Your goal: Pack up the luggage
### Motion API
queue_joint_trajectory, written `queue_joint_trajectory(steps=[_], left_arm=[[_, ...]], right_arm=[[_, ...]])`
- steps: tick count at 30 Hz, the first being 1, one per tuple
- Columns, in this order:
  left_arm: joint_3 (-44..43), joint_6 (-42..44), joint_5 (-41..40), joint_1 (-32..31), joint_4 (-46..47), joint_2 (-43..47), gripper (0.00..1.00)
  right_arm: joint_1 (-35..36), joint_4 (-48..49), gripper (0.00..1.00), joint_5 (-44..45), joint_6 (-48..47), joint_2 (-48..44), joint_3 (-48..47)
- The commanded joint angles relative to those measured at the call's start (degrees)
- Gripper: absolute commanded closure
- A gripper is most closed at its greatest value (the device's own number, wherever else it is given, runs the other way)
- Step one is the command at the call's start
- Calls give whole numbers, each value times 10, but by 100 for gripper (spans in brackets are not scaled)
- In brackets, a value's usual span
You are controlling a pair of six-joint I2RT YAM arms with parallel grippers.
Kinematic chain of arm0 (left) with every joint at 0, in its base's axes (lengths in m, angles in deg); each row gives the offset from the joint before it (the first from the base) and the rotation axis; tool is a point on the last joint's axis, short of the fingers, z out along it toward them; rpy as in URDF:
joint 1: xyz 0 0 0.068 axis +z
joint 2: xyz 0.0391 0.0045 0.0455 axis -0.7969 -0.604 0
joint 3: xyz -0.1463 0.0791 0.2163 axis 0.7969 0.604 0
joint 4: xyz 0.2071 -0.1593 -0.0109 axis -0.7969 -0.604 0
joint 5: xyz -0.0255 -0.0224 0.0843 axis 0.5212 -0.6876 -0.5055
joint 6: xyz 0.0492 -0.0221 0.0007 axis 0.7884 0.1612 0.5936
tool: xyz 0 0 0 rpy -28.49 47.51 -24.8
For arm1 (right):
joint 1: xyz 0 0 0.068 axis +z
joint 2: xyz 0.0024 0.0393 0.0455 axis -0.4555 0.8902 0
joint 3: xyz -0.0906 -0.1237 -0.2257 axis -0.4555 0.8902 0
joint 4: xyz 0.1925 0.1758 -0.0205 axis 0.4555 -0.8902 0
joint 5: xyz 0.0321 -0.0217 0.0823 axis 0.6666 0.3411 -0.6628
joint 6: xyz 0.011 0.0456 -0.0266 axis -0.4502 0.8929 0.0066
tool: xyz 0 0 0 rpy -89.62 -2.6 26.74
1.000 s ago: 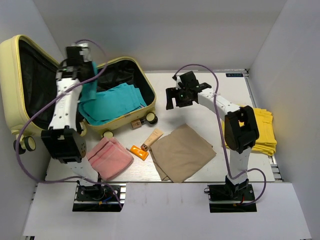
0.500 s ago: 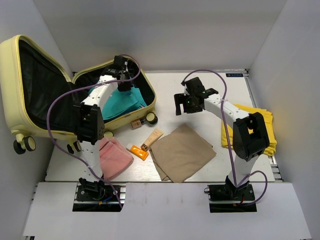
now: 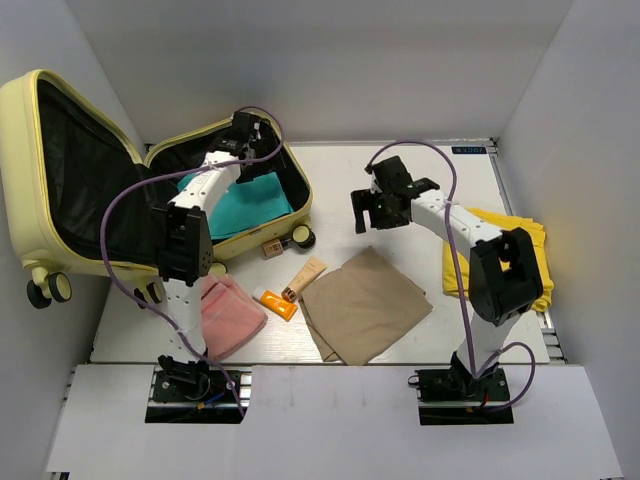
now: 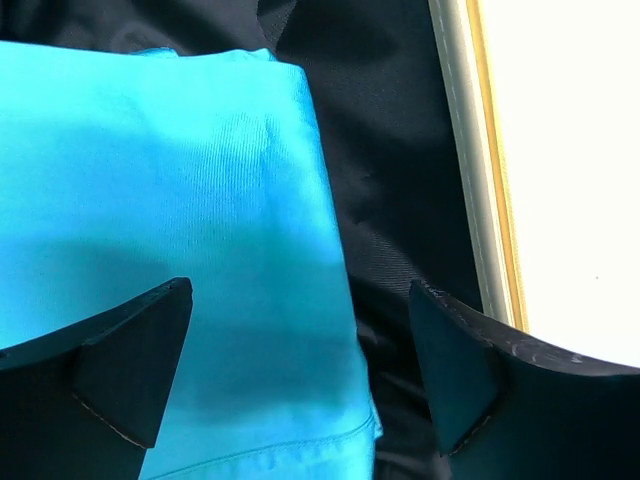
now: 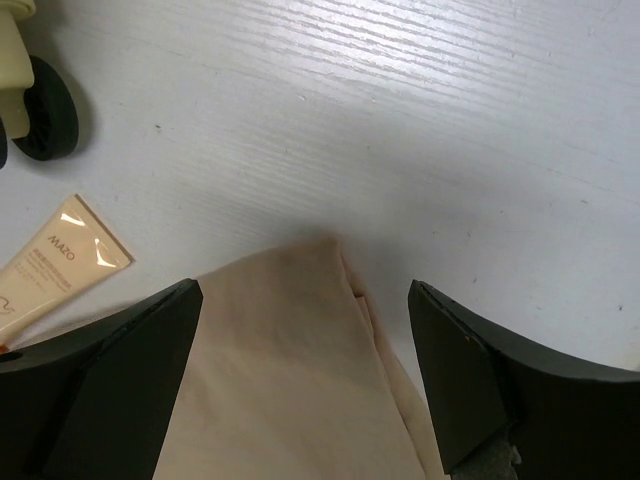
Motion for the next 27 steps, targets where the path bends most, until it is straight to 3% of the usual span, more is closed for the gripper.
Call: queue_joint_trajectory(steps=[1,8,11,12,14,18,22,23,27], left_arm=[[-10,44,1,-1,-1,72,0],[135,71,-70,51,-28,211,0],[191,68,-64,87,-35,227,17],[210,67,-59,99,-33,223,32],[216,59,-60,111,-30,207,51],[197,54,-59,119,-45,162,73],[191,36,-47,120,-66,100,73],[202,39,-6,121,-63,88,71],[205,42,31,124,-57,72,66]], right_arm=[[-2,11,10,9,-15,-52,12],[-12,22,10,65,4,-75,44],[-26,19,10,82,12,-78,53],[-34,21,10,90,15,-81,59],[-40,22,10,98,13,-86,61],[-67,12,10,126,11,-96,61],[-107,18,10,145,27,-104,76],[-132,14,10,149,25,-100,75],[-171,13,10,157,13,-85,68]])
